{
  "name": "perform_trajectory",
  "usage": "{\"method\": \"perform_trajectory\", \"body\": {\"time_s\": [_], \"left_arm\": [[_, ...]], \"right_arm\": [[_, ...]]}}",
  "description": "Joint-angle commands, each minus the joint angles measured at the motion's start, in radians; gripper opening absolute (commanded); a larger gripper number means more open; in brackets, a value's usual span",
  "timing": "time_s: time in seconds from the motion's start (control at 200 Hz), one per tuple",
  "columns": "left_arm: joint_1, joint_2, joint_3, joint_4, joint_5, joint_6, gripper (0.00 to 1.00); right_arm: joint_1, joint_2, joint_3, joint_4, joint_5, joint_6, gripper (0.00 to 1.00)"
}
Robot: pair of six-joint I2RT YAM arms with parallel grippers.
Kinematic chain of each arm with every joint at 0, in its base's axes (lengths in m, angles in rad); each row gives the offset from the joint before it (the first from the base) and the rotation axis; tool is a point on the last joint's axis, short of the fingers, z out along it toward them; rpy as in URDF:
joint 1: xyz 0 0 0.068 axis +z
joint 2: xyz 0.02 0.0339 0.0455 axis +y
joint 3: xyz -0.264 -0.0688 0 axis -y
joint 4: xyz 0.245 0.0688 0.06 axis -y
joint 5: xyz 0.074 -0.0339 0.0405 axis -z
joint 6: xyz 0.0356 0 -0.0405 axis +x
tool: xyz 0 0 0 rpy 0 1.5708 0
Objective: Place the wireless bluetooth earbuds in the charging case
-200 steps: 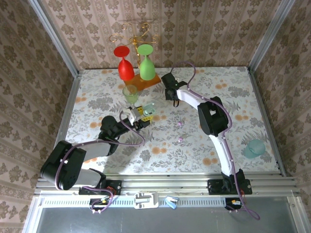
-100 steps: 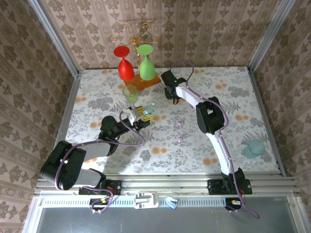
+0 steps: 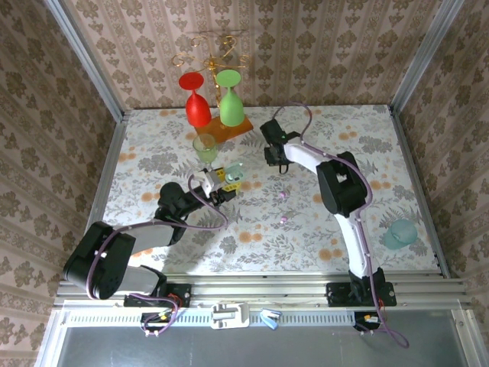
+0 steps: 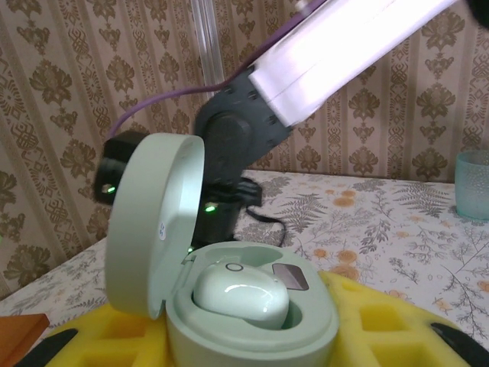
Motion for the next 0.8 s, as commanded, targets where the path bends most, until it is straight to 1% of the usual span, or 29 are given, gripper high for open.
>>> {"method": "perform_trajectory", "body": {"time_s": [0.0, 0.105, 0.205, 0.31, 0.41, 0.49, 0.505, 0.545, 0.655, 0.79], "left_arm": [[0.002, -0.028, -0.002, -0.003, 0.008, 0.024, 0.2], [0.002, -0.02, 0.003, -0.002, 0.008, 0.024, 0.2], [0.0, -0.012, 0.009, -0.003, 0.01, 0.024, 0.2], [-0.001, -0.002, 0.01, 0.003, 0.013, 0.019, 0.2], [0.0, -0.006, 0.01, 0.008, 0.008, 0.014, 0.2], [0.002, -0.042, 0.005, -0.021, 0.008, 0.009, 0.19], [0.002, -0.049, 0.003, -0.034, -0.021, 0.012, 0.19], [0.002, -0.077, 0.0, -0.073, -0.035, 0.026, 0.19], [0.002, -0.16, -0.017, -0.195, -0.086, 0.071, 0.19], [0.003, -0.262, -0.051, -0.266, -0.139, 0.071, 0.2]], "right_arm": [[-0.005, -0.177, -0.19, 0.12, -0.019, -0.034, 0.26], [-0.005, -0.339, -0.406, 0.176, -0.021, -0.033, 0.26], [0.005, -0.475, -0.566, 0.175, -0.052, -0.027, 0.27], [0.075, -0.57, -0.666, 0.145, -0.063, -0.044, 0.27], [0.175, -0.6, -0.681, 0.09, -0.063, -0.076, 0.29], [0.263, -0.594, -0.666, 0.032, -0.047, -0.105, 0.3], [0.277, -0.592, -0.664, 0.025, -0.046, -0.108, 0.31], [0.307, -0.584, -0.661, 0.017, -0.048, -0.112, 0.31], [0.363, -0.546, -0.661, 0.027, -0.069, -0.116, 0.31], [0.387, -0.513, -0.644, 0.031, -0.042, -0.081, 0.3]]}}
